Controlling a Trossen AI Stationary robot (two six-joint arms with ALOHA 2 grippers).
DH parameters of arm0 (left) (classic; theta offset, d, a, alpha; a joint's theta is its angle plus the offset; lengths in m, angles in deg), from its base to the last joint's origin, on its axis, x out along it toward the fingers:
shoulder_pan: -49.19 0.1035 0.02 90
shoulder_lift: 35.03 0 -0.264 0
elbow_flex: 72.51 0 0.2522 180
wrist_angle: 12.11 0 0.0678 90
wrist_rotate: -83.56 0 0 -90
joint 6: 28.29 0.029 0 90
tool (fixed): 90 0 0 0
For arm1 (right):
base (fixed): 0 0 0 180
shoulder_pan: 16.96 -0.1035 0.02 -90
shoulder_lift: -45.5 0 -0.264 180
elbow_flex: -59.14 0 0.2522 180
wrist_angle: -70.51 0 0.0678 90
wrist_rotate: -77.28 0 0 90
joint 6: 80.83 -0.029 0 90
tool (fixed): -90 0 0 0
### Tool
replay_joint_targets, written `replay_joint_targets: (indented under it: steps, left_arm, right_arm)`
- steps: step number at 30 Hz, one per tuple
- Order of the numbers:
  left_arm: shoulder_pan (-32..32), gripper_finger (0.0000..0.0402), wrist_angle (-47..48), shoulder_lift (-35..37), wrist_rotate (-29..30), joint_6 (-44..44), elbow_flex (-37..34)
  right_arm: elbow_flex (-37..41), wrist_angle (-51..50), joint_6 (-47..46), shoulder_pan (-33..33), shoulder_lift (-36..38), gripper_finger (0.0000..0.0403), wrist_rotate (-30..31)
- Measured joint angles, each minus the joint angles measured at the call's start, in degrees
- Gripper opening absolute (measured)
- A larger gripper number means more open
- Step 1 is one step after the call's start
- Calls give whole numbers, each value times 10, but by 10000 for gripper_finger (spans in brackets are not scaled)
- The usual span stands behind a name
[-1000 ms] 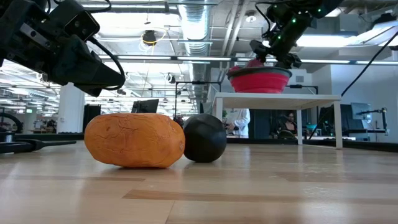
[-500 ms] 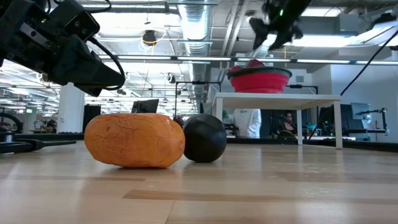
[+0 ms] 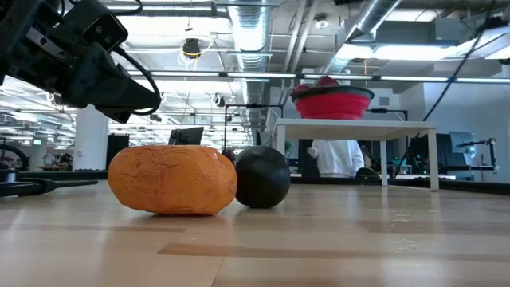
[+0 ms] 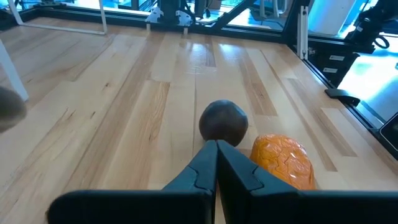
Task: Pick & Place Fruit
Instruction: Put the purple plum into the orange strainer bowl on the shelf
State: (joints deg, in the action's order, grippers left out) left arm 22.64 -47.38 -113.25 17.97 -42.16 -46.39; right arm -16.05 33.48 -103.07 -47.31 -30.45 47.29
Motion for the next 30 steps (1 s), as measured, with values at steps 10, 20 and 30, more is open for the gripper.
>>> replay_joint_targets:
  steps: [10, 20, 30]
  left_arm:
    - [19, 2, -5, 0, 0, 1, 0]
    - [26, 2, -10, 0, -1, -1, 0]
    - [26, 2, -13, 0, -2, -1, 0]
  right_arm:
    - [38, 170, -159, -77, -233, 245, -112]
    - [38, 338, -72, -21, -342, 13, -223]
    - [38, 358, 6, 21, -309, 29, -303]
